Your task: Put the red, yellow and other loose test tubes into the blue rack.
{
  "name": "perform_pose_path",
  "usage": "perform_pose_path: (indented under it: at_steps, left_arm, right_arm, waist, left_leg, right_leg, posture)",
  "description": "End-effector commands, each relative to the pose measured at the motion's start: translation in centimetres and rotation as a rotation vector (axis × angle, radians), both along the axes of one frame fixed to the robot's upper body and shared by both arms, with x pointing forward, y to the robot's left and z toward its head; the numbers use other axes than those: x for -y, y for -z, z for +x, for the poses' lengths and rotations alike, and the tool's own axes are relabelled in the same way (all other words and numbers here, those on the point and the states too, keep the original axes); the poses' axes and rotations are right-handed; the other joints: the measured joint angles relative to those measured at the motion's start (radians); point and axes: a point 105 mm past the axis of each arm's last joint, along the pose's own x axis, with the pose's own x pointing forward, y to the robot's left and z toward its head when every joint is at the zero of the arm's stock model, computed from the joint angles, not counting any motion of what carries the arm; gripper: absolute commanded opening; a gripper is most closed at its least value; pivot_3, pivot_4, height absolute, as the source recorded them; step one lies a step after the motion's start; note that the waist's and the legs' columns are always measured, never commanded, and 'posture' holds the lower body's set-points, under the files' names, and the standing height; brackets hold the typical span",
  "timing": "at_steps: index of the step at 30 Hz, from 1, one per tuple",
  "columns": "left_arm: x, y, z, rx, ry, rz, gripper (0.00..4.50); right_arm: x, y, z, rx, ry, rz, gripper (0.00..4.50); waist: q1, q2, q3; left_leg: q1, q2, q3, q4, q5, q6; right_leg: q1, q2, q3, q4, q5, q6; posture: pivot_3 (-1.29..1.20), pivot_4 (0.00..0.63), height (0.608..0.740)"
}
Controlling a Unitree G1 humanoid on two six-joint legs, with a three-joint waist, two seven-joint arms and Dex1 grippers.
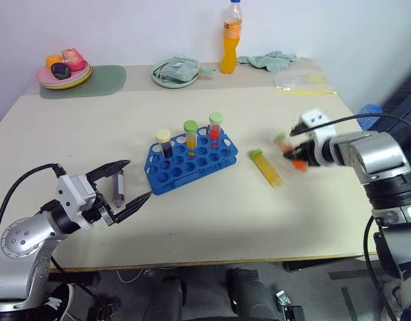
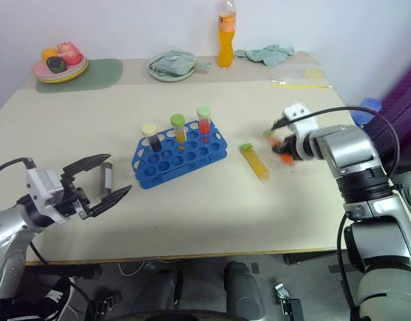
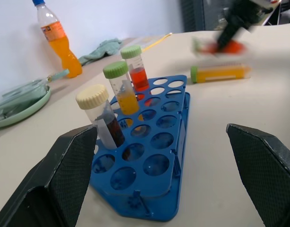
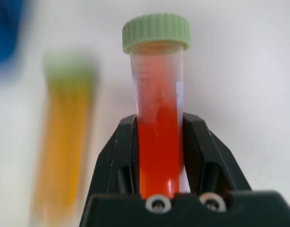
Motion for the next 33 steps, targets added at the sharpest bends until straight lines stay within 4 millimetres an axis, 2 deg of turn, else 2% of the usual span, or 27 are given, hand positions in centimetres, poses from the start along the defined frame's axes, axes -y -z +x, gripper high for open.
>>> perform_pose_path:
  at_steps: [1,4,6,10,14,16,18,20,24,29,33]
  left_arm:
    - [-0.4,-1.1,-0.2,0.041,-0.005,0.003,4.50]
    - [-0.6,-1.3,0.0,0.041,-0.008,0.003,4.50]
    - [-0.7,-1.6,0.2,0.045,-0.012,-0.004,4.50]
    - [-1.3,-1.8,0.7,0.039,-0.028,-0.032,4.50]
    - [-1.3,-1.7,1.1,0.027,-0.021,-0.028,4.50]
    - [-1.2,-2.0,1.2,0.030,-0.016,-0.026,4.50]
    - [-1.2,-2.3,1.4,0.034,-0.010,-0.016,4.50]
    - [-1.2,-2.3,1.5,0.035,-0.008,-0.012,4.50]
    - [-1.5,-2.7,1.3,0.035,-0.009,0.006,4.50]
    - [-1.7,-2.7,0.9,0.026,-0.019,0.009,4.50]
    - [-1.7,-2.7,0.8,0.025,-0.019,0.013,4.50]
  right_arm:
    - [-2.5,-6.4,-1.1,0.301,-0.112,0.204,0.78]
    - [-4.6,-7.6,-3.8,0.481,-0.210,0.470,0.78]
    - [-5.9,-7.7,-5.5,0.550,-0.250,0.580,0.78]
    - [-8.8,-6.1,-8.1,0.665,-0.387,0.570,0.78]
    - [-11.3,-1.4,-7.1,0.710,-0.377,0.504,0.78]
    - [-11.9,-0.3,-6.2,0.732,-0.328,0.539,0.78]
    - [-12.9,0.9,-5.8,0.776,-0.330,0.488,0.78]
    - [-13.4,1.5,-5.5,0.800,-0.329,0.470,0.78]
    - [-13.7,2.6,-3.5,0.801,-0.230,0.519,0.78]
    - [-14.7,4.5,-2.6,0.772,-0.206,0.521,0.78]
    - [-14.7,5.2,-2.1,0.772,-0.197,0.506,0.78]
  waist:
    - [0.001,-0.001,0.000]
    - [0.008,-0.004,-0.002]
    - [0.011,-0.004,-0.002]
    - [0.008,-0.002,-0.001]
    - [-0.005,-0.004,-0.003]
    - [-0.008,-0.003,-0.002]
    - [-0.008,-0.003,-0.002]
    - [-0.004,-0.004,-0.003]
    - [-0.002,-0.003,-0.002]
    - [-0.002,-0.004,-0.002]
    - [-0.002,-0.003,-0.002]
  left_leg:
    - [0.000,0.000,0.000,0.000,0.000,0.000]
    - [0.000,0.001,-0.002,0.000,0.000,0.000]
    - [0.000,0.001,-0.002,0.000,0.000,0.000]
    - [0.001,0.000,-0.001,0.002,0.000,0.000]
    - [0.005,0.001,-0.001,-0.001,0.000,0.000]
    - [0.008,0.002,0.000,-0.001,0.000,0.000]
    - [0.009,0.002,0.000,-0.001,0.000,0.000]
    - [0.012,0.002,0.000,-0.001,0.000,0.000]
    - [0.016,0.002,0.000,-0.002,0.000,0.000]
    - [0.017,0.003,0.000,-0.004,0.000,0.000]
    - [0.017,0.003,0.000,-0.004,0.000,0.000]
  right_leg:
    - [0.000,0.000,0.000,0.000,0.000,0.000]
    - [0.001,0.001,-0.001,0.000,0.000,0.001]
    - [0.002,0.000,-0.001,-0.001,0.000,0.001]
    - [0.003,0.000,-0.001,0.000,0.000,0.000]
    - [0.004,0.001,-0.001,0.001,-0.001,-0.003]
    - [0.006,0.003,0.000,0.001,-0.001,-0.004]
    - [0.007,0.003,0.000,0.002,-0.001,-0.004]
    - [0.010,0.003,0.000,0.001,-0.001,-0.005]
    - [0.014,0.003,0.001,-0.001,-0.001,-0.005]
    - [0.014,0.003,0.001,-0.001,-0.001,-0.005]
    - [0.014,0.003,0.001,-0.001,-0.001,-0.005]
  posture:
    - [0.00,0.150,0.740]
    - [0.00,0.150,0.740]
    - [0.00,0.150,0.740]
    - [0.00,0.150,0.740]
    - [0.00,0.150,0.740]
    - [0.00,0.150,0.740]
    - [0.00,0.150,0.740]
    - [0.00,0.150,0.740]
    - [0.00,0.150,0.740]
    - [0.00,0.150,0.740]
    - [0.00,0.150,0.740]
